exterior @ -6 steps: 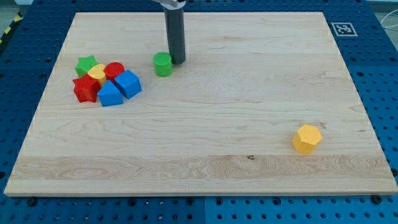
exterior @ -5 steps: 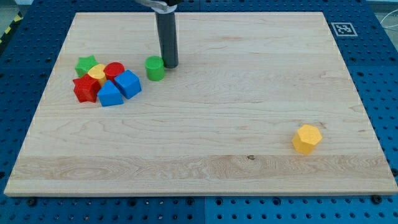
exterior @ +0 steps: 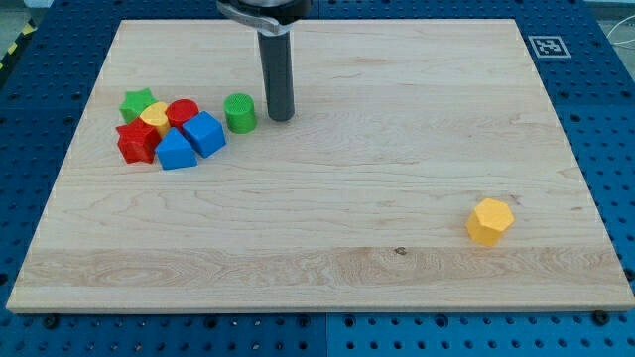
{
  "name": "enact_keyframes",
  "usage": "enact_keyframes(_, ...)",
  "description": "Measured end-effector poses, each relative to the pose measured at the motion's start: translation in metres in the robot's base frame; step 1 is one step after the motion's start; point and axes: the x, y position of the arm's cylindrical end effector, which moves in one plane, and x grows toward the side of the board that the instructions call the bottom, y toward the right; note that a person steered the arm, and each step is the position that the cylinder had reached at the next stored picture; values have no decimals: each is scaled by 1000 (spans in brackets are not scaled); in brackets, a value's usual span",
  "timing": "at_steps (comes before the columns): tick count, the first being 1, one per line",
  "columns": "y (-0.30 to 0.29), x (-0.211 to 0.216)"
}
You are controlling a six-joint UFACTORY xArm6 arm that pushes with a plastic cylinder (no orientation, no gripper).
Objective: Push the green circle to the blue cube and red star
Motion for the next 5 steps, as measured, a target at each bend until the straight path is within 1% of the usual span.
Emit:
enact_keyframes(3, -45, -1)
enact_keyframes(5, -56, -1)
